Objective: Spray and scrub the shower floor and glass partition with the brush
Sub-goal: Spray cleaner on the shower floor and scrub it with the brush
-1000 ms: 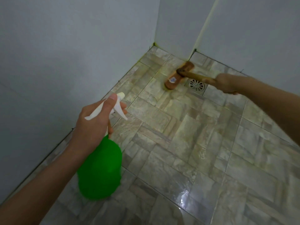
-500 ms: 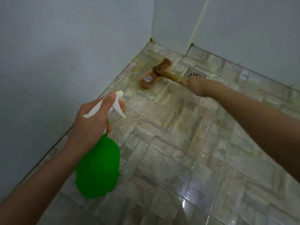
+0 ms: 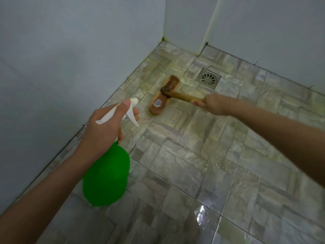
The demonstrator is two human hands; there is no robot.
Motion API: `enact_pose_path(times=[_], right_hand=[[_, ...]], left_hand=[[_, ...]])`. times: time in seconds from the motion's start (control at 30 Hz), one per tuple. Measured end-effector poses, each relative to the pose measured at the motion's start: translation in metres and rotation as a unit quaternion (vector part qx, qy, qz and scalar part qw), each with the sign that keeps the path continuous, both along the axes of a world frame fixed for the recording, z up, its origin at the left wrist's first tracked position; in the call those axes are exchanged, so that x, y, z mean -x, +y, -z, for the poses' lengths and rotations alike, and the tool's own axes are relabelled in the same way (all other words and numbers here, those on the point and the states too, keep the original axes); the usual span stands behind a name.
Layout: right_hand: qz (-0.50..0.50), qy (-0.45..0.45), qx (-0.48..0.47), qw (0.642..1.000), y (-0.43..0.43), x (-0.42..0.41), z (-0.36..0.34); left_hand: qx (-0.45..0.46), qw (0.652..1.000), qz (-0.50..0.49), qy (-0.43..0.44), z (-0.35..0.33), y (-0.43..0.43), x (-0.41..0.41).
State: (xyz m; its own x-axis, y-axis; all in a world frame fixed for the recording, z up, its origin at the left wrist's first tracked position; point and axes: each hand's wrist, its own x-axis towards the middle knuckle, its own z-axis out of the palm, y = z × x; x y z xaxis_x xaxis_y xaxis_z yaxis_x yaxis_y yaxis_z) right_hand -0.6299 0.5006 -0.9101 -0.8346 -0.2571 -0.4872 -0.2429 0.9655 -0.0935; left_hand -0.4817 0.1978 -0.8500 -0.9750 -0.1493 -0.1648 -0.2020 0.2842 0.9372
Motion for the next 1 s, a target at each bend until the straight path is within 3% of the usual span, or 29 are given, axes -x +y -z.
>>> enact_pose_path(times=[0.17,0.4,0.63,0.73,0.87,1.0], right_hand=[[-0.044,-0.04,0.057,0.997,-0.081,-0.032,0.017],[-0.013,-0.055,-0.097,0.994,0.006,-0.078,-0.037],[-0.058,-0.052,0.013,0.997,-0.117,-0.073,-0.004],[-0.026,-0.068,0.003,0.997,-0.058,-0.11,-0.005],[0.036,-0.063,-0.079,0.994,0.041,-0.18,-0.031],[0.046,-0.036,-0.061,0.996,0.013,-0.185,-0.021]], left_hand=[[0.034,0.999,0.014,0.003,-0.006,-0.008,-0.02],[0.01,1.0,-0.005,-0.019,-0.008,-0.033,-0.045],[0.021,1.0,-0.014,-0.015,-0.005,-0.034,-0.059],[0.002,1.0,0.002,-0.012,-0.002,-0.034,-0.064],[-0.027,0.999,-0.01,-0.021,-0.002,-0.031,-0.074],[-0.024,0.999,0.004,-0.03,-0.002,-0.019,-0.083]])
